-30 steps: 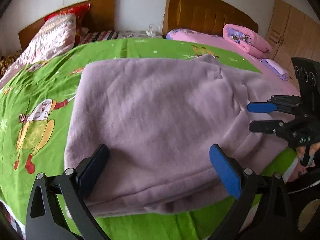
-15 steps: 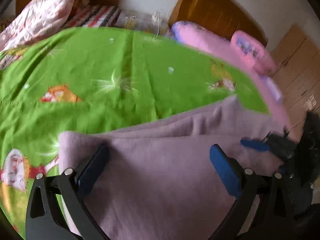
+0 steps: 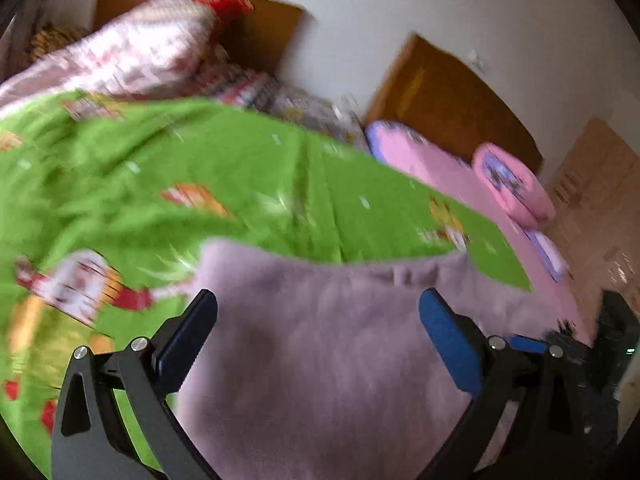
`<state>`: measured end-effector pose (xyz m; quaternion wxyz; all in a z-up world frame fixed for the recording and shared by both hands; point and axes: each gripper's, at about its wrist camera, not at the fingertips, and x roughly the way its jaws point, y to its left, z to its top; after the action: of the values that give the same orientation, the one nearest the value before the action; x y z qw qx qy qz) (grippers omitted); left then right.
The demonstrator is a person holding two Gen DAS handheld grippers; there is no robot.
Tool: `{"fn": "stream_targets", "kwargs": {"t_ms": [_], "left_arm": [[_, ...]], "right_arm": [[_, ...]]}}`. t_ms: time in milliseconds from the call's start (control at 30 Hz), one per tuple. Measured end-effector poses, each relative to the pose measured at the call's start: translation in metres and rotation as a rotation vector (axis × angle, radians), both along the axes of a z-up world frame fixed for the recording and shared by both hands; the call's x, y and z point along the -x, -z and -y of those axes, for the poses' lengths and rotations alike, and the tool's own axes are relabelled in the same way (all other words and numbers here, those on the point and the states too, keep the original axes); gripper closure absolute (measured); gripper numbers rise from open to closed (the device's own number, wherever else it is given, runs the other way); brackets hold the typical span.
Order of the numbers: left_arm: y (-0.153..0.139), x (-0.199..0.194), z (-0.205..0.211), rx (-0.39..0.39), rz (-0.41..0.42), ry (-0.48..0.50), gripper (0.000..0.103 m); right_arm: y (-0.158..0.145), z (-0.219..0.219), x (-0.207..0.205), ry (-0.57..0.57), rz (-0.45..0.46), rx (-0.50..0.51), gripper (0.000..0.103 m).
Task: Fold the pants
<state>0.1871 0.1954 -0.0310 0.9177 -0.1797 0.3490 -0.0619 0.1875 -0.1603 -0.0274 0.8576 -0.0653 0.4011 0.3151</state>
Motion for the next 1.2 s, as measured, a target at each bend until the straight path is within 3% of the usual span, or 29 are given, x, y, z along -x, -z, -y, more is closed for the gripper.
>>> {"fn": "stream_targets", "kwargs": {"t_ms": [133, 300, 333, 433, 533, 600, 667, 733, 800, 867, 900, 933, 1000, 1133, 1200], "left_arm": [[-0.033, 0.024, 0.015, -0.007, 0.121, 0.011, 0.002], [-0.047, 0.031, 0.074, -0.06, 0.172, 0.155, 0.002], [-0.046, 0.03, 0.084, -0.076, 0.174, 0.185, 0.002], [-0.033, 0.017, 0.12, -0.164, 0.15, 0.243, 0.002], [-0.008, -0.001, 0.134, -0.189, 0.082, 0.257, 0.002], [0.013, -0.011, 0.133, -0.208, 0.01, 0.252, 0.002], [0.03, -0.02, 0.124, -0.161, -0.071, 0.253, 0.002], [0.029, -0.021, 0.115, -0.109, -0.064, 0.238, 0.002], [0.033, -0.024, 0.107, -0.066, -0.081, 0.208, 0.002], [0.033, -0.023, 0.106, -0.065, -0.085, 0.207, 0.002], [0.033, -0.022, 0.107, -0.075, -0.083, 0.208, 0.002], [0.034, -0.022, 0.109, -0.089, -0.084, 0.21, 0.002], [0.033, -0.023, 0.113, -0.111, -0.088, 0.216, 0.002], [0.032, -0.025, 0.116, -0.121, -0.098, 0.223, 0.002], [0.032, -0.025, 0.116, -0.119, -0.097, 0.222, 0.002]], "right_arm": [[-0.027, 0.117, 0.027, 0.304, 0.036, -0.253, 0.023], [-0.016, 0.257, 0.093, 0.773, 0.011, -0.448, 0.022], [-0.008, 0.28, 0.111, 0.878, -0.009, -0.477, 0.022], [0.024, 0.315, 0.134, 1.02, -0.156, -0.58, 0.022], [0.051, 0.316, 0.126, 1.029, -0.256, -0.632, 0.022], [0.053, 0.308, 0.112, 0.996, -0.25, -0.628, 0.02], [0.054, 0.299, 0.089, 0.934, -0.273, -0.59, 0.02], [0.052, 0.289, 0.072, 0.894, -0.293, -0.56, 0.008], [0.052, 0.288, 0.064, 0.877, -0.321, -0.577, 0.008], [0.057, 0.307, 0.068, 0.94, -0.332, -0.701, 0.018], [0.061, 0.316, 0.073, 0.979, -0.326, -0.744, 0.031], [0.065, 0.322, 0.073, 1.011, -0.321, -0.755, 0.039], [0.064, 0.316, 0.07, 0.98, -0.332, -0.725, 0.034], [0.06, 0.281, 0.048, 0.764, -0.419, -0.642, 0.034], [0.059, 0.278, 0.041, 0.803, -0.366, -0.614, 0.035]]}}
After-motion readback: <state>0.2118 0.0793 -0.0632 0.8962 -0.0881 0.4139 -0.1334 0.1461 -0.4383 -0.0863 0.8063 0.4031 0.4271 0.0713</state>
